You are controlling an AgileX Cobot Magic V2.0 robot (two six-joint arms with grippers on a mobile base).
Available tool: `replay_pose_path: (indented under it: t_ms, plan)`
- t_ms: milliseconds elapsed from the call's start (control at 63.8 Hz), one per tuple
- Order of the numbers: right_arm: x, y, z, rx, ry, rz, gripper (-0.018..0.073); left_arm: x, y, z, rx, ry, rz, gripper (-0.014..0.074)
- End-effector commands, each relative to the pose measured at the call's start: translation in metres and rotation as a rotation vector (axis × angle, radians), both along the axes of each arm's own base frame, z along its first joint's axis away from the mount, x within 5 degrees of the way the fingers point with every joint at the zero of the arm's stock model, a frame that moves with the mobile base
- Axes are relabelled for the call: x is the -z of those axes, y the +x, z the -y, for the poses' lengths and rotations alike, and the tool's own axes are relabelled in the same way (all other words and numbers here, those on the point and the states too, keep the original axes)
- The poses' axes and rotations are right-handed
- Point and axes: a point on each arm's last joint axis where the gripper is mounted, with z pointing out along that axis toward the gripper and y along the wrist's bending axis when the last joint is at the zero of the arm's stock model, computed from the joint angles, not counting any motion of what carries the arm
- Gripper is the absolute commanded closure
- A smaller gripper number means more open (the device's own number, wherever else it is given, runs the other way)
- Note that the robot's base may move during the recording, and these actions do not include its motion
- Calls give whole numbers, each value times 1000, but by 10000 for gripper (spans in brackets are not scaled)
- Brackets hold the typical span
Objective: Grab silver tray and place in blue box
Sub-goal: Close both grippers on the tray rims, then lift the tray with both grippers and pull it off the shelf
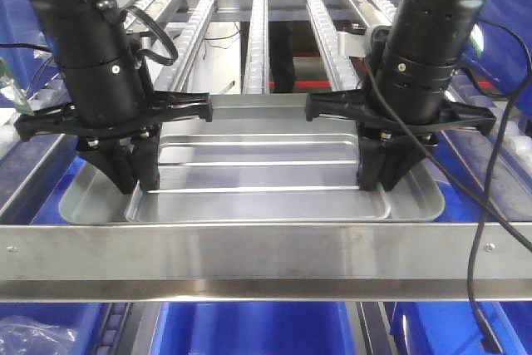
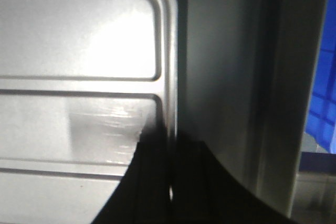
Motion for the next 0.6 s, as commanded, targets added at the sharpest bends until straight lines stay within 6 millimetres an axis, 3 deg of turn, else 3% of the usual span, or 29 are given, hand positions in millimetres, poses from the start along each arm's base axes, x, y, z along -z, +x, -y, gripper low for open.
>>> replay_pose_path:
  t_ms: [0, 157, 329, 423, 580]
  plan:
    - [-46, -3, 3, -11, 32, 122, 503, -37, -2, -2, -2, -28, 65, 610]
    - [-82, -14, 8, 11, 77, 209, 503, -72, -11, -7, -4, -60, 122, 611]
    - [-106, -35, 3, -22, 91, 224, 503, -97, -28, -11, 4, -75, 139, 611]
    - [-110, -48, -2, -50, 99, 237, 503, -105, -41, -10, 20, -76, 134, 610]
    - [-100, -76, -3, -71, 106, 211, 503, -103, -69, -9, 32, -94, 134, 611]
